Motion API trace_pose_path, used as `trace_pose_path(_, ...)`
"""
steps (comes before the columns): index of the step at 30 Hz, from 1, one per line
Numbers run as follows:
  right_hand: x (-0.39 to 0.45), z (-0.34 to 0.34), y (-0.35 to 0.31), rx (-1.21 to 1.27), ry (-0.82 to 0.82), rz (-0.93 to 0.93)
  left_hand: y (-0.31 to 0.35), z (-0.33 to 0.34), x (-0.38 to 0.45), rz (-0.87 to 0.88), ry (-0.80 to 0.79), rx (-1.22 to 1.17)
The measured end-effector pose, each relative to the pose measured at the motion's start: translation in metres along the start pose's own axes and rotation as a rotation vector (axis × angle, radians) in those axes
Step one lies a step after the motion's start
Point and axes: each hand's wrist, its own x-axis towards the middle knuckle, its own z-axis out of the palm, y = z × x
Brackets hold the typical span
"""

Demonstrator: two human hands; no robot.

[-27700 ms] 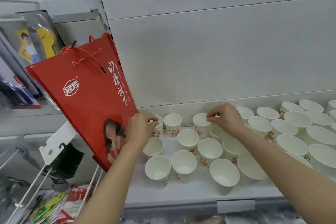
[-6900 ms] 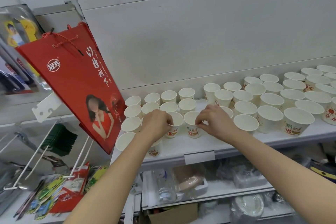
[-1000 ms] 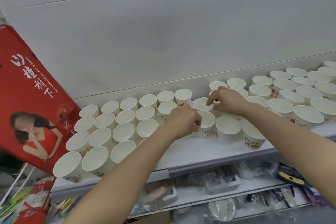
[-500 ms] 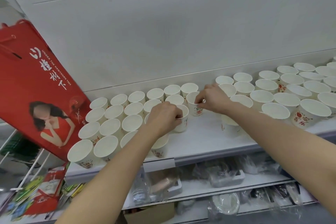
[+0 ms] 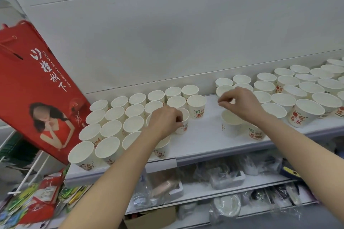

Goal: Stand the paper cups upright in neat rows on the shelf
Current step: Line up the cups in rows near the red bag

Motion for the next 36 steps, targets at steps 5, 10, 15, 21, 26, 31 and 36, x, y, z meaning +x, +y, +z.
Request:
trace_pose_path(5, -0.049, -0.023, 0.016, -0.045, -0.111, -0.015, 0.002, 0.002, 0.001, -0.030, 0.016, -0.010)
trace_pose_path(10, -0.061, -0.009, 0.009, -0.129, -0.095, -0.013, 0.009, 0.004, 0.003, -0.033, 0.043, 0.011)
trace_pose_path(15, -0.061, 0.005, 0.001, -0.051, -0.010, -0.010, 0.005, 0.003, -0.002, -0.068, 0.042, -0.002)
trace_pose_path(21, -0.051, 0.020, -0.013, -0.030, -0.058, -0.123, 0.005, 0.000, -0.007, -0.068, 0.075, -0.021)
trace_pose_path(26, -0.038, 0.028, -0.015, -0.146, -0.071, -0.185, 0.004, -0.005, -0.007, -0.091, 0.019, -0.037)
trace_pose_path(31, -0.039, 0.035, -0.030, -0.150, -0.004, -0.210, 0.008, -0.009, -0.003, -0.114, 0.003, -0.065)
trace_pose_path(36, -0.030, 0.051, -0.038, -0.239, -0.049, -0.169, 0.011, -0.008, 0.000, -0.130, -0.016, -0.051)
